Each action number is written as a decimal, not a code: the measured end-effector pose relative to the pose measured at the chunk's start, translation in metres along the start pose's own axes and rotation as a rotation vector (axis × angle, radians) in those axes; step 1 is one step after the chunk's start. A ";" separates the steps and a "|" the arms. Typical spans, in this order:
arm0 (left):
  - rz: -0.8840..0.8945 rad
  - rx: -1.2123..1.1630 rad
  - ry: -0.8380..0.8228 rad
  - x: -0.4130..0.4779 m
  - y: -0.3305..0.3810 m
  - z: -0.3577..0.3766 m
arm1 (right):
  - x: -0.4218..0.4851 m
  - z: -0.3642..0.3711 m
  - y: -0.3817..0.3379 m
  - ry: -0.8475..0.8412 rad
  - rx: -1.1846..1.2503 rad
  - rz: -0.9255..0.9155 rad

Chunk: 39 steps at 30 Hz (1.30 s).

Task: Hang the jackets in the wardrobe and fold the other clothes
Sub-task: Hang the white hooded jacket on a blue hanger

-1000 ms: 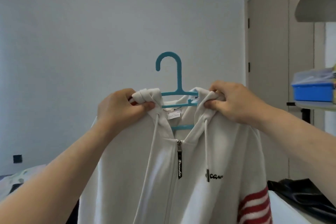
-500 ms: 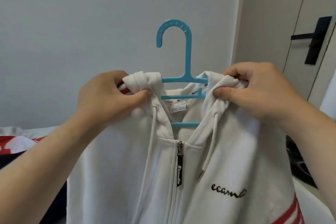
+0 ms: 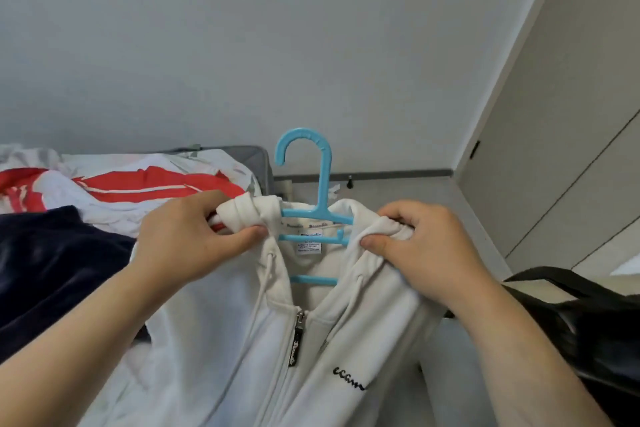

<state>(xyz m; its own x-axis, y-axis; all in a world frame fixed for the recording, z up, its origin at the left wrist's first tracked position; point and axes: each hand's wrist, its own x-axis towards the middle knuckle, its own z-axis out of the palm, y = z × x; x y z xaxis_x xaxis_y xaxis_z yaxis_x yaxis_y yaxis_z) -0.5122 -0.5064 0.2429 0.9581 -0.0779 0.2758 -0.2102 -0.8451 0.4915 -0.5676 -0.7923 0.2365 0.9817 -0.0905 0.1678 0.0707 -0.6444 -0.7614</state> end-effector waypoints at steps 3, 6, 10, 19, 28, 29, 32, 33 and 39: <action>-0.096 -0.003 -0.042 -0.017 0.009 -0.012 | 0.002 -0.007 -0.007 -0.104 0.013 0.079; -0.152 0.000 -0.078 -0.019 0.027 -0.029 | 0.007 -0.028 -0.022 -0.151 0.005 0.112; -0.174 0.023 -0.063 -0.004 0.057 -0.061 | 0.015 -0.069 -0.055 -0.170 0.012 0.112; -0.042 -0.016 0.045 0.028 0.133 -0.152 | 0.022 -0.164 -0.137 -0.097 0.045 0.063; 0.021 -0.144 0.103 0.055 0.193 -0.233 | 0.029 -0.235 -0.213 0.013 0.048 -0.013; 0.032 -0.162 0.099 0.059 0.198 -0.238 | 0.029 -0.241 -0.218 0.026 0.031 -0.017; 0.067 -0.184 0.081 0.073 0.213 -0.249 | 0.031 -0.259 -0.228 0.068 0.033 0.002; 0.079 -0.187 0.066 0.082 0.219 -0.250 | 0.032 -0.266 -0.229 0.087 0.037 0.018; 0.206 -0.163 -0.031 0.142 0.252 -0.234 | 0.046 -0.293 -0.225 0.184 0.045 0.152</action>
<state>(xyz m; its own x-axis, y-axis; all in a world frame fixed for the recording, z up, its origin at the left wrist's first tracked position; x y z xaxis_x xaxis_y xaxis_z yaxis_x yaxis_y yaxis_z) -0.4741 -0.6065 0.5988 0.8967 -0.2577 0.3599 -0.4278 -0.7134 0.5551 -0.5905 -0.8734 0.5989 0.9333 -0.3230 0.1572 -0.0633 -0.5786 -0.8132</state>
